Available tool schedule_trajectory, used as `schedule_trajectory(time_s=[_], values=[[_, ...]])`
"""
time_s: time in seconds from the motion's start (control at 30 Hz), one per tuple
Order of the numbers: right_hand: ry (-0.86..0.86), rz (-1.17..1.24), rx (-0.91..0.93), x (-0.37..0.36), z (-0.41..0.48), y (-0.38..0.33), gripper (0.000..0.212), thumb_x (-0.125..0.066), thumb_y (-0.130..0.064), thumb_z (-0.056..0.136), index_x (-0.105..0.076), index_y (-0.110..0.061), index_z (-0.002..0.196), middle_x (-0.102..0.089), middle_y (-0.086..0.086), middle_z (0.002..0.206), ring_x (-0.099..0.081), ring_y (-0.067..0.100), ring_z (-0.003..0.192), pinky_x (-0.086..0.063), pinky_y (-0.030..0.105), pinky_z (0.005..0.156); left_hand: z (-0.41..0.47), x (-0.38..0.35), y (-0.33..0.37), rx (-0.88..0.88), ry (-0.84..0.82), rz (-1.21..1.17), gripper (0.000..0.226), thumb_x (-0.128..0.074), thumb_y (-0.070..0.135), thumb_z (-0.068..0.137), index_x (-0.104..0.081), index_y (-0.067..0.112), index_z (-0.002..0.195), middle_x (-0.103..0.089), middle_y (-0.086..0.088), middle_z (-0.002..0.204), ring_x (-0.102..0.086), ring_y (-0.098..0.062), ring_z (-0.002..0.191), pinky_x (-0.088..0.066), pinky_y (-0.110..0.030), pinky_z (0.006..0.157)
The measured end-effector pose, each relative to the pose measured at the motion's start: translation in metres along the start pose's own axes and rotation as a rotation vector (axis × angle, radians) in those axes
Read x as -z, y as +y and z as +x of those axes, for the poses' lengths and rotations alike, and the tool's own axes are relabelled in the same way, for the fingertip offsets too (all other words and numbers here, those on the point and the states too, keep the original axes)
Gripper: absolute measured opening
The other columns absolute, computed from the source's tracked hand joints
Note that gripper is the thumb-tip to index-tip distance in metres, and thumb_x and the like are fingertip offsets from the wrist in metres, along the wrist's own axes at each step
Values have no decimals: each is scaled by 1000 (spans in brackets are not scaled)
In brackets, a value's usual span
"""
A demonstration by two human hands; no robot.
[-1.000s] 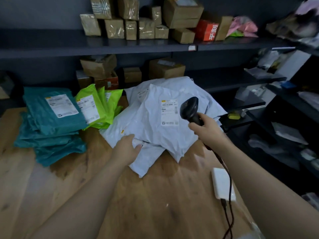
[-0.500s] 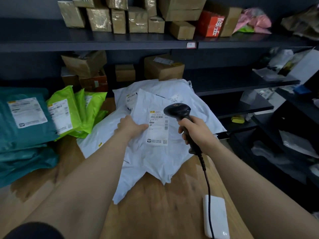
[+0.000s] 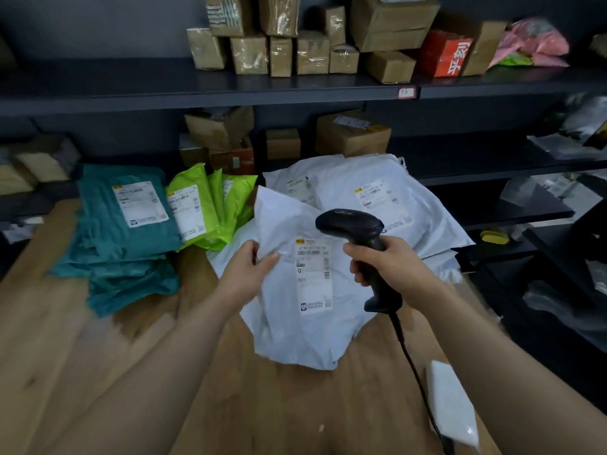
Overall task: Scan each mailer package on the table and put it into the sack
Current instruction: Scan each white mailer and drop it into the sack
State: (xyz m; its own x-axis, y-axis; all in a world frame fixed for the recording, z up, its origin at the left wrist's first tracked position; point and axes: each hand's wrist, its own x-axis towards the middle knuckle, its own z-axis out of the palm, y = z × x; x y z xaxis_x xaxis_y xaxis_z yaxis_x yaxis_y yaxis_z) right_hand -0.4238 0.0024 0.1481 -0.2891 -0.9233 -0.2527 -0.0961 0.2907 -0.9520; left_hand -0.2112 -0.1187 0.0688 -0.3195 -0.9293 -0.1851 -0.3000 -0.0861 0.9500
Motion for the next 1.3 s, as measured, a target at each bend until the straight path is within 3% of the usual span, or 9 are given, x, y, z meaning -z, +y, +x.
schedule_trajectory(time_s=[0.07, 0.13, 0.23, 0.43, 0.57, 0.77, 0.9, 1.0, 1.3], values=[[-54, 14, -37, -22, -12, -1, 17, -68, -22, 91, -63, -6, 92, -64, 9, 72, -57, 20, 59, -50, 26, 55, -23, 27, -17, 29, 68, -152, 29, -67, 21, 89, -51, 14, 112, -68, -9, 107, -69, -23, 93, -57, -42, 82], [-96, 29, -83, -47, -23, -1, 17, -68, -21, 91, -62, -6, 95, -62, 10, 72, -54, 20, 58, -47, 27, 52, -44, 56, -36, 42, 63, -268, 41, -68, 16, 89, -50, 14, 125, -69, -5, 114, -69, -20, 96, -58, -38, 78], [-122, -4, -127, -88, -41, -1, 16, -67, -19, 89, -62, -6, 96, -59, 9, 68, -50, 18, 53, -42, 28, 48, -71, 97, -66, 129, 82, -367, 33, -65, 15, 90, -58, 11, 122, -69, -10, 117, -69, -24, 95, -56, -35, 72], [-105, -68, -192, -164, -70, 5, 13, -67, -15, 84, -61, -4, 87, -56, 8, 62, -47, 18, 49, -38, 27, 47, -109, 155, -108, 235, 115, -596, 37, -55, 1, 93, -52, 10, 129, -67, -7, 116, -68, -21, 96, -60, -32, 73], [-60, -142, -193, -199, -85, 16, 13, -67, -15, 83, -59, -6, 78, -56, 6, 59, -46, 17, 46, -39, 25, 47, -126, 180, -131, 276, 114, -632, 42, -54, 1, 94, -48, 9, 135, -62, -11, 128, -62, -27, 112, -54, -39, 89], [-45, -264, -201, -218, -98, 20, 21, -68, -16, 83, -55, -9, 68, -53, 1, 50, -45, 14, 42, -40, 26, 46, -136, 193, -145, 288, 101, -652, 39, -58, 3, 93, -53, 11, 131, -64, -9, 126, -62, -30, 113, -48, -50, 99], [-63, -279, -206, -219, -101, 16, 18, -68, -17, 82, -55, -8, 71, -53, 4, 56, -45, 16, 46, -40, 28, 49, -135, 193, -146, 303, 103, -659, 39, -57, 6, 94, -52, 10, 132, -64, -9, 125, -63, -28, 111, -52, -47, 94], [-62, -284, -204, -219, -102, 12, 16, -68, -16, 82, -57, -7, 74, -53, 5, 56, -45, 16, 46, -38, 28, 49, -134, 192, -147, 313, 116, -675, 40, -54, 5, 96, -49, 9, 135, -61, -9, 129, -60, -30, 116, -46, -49, 101], [-37, -371, -186, -213, -104, -4, 21, -65, -15, 81, -52, -8, 67, -51, 9, 58, -42, 17, 45, -37, 25, 45, -134, 191, -147, 330, 155, -701, 42, -58, 6, 93, -49, 6, 134, -61, -12, 129, -61, -28, 115, -49, -42, 95]])
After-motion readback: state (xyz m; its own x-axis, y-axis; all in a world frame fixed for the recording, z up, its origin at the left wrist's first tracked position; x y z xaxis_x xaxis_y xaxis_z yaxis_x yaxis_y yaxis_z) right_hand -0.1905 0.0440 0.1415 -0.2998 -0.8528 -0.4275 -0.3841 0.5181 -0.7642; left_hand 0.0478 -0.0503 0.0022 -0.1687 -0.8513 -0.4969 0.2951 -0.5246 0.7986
